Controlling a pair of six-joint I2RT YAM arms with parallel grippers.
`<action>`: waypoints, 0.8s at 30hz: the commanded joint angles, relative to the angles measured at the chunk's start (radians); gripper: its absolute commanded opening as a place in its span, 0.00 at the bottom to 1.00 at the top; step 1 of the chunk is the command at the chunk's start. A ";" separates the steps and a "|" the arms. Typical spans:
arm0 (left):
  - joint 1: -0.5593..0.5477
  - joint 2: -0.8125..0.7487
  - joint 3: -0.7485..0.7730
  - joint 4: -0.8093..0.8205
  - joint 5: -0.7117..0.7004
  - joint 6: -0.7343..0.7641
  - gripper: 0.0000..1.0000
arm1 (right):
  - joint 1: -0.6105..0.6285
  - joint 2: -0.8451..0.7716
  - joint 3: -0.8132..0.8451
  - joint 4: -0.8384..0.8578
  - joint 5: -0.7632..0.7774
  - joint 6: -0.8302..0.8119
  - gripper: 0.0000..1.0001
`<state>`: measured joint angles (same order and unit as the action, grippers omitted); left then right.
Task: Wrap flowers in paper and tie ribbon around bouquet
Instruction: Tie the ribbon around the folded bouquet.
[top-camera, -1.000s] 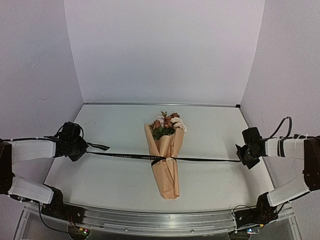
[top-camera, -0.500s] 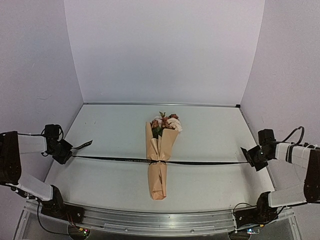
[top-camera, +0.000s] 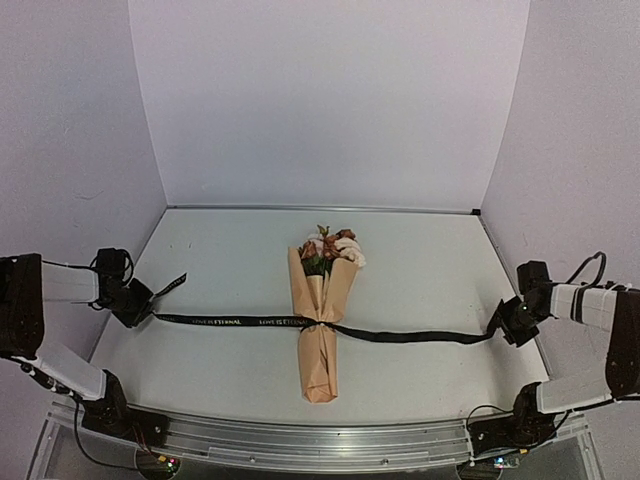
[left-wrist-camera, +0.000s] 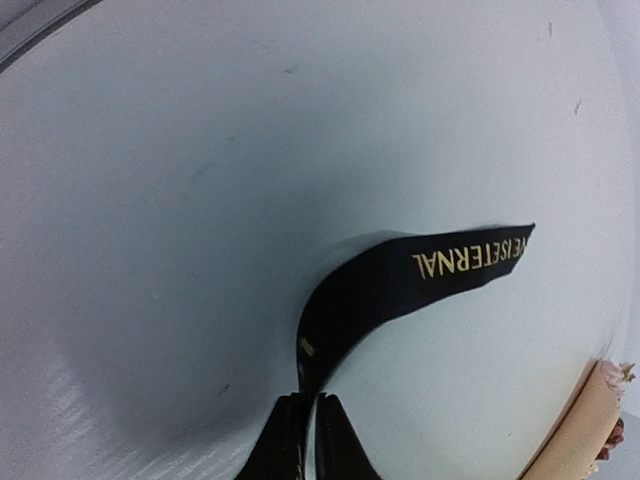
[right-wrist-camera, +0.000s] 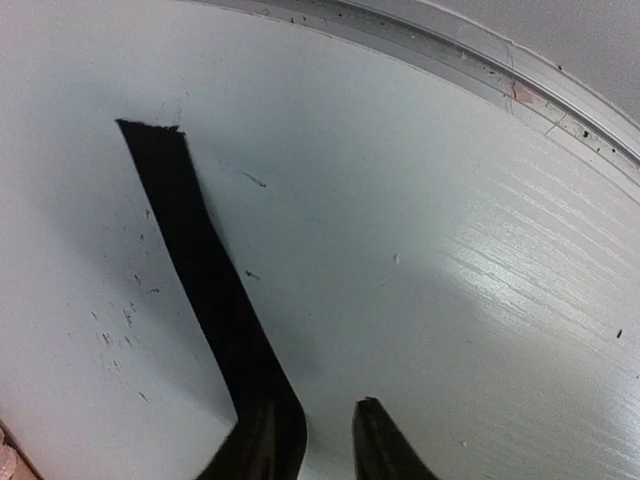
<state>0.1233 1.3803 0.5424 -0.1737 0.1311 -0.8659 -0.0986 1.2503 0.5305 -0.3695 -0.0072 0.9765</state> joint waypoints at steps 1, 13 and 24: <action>-0.020 -0.026 0.059 -0.003 -0.046 -0.039 0.39 | 0.033 -0.030 0.068 -0.047 0.035 -0.020 0.59; -0.265 -0.209 0.083 -0.043 -0.023 -0.326 0.66 | 0.430 -0.210 0.081 -0.057 0.068 0.302 0.81; -0.696 -0.122 0.045 0.146 -0.089 -0.684 0.69 | 0.846 0.019 0.153 0.084 0.145 0.635 0.78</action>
<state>-0.5029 1.2133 0.6127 -0.1528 0.0601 -1.3719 0.6755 1.1995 0.6353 -0.3543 0.0788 1.4590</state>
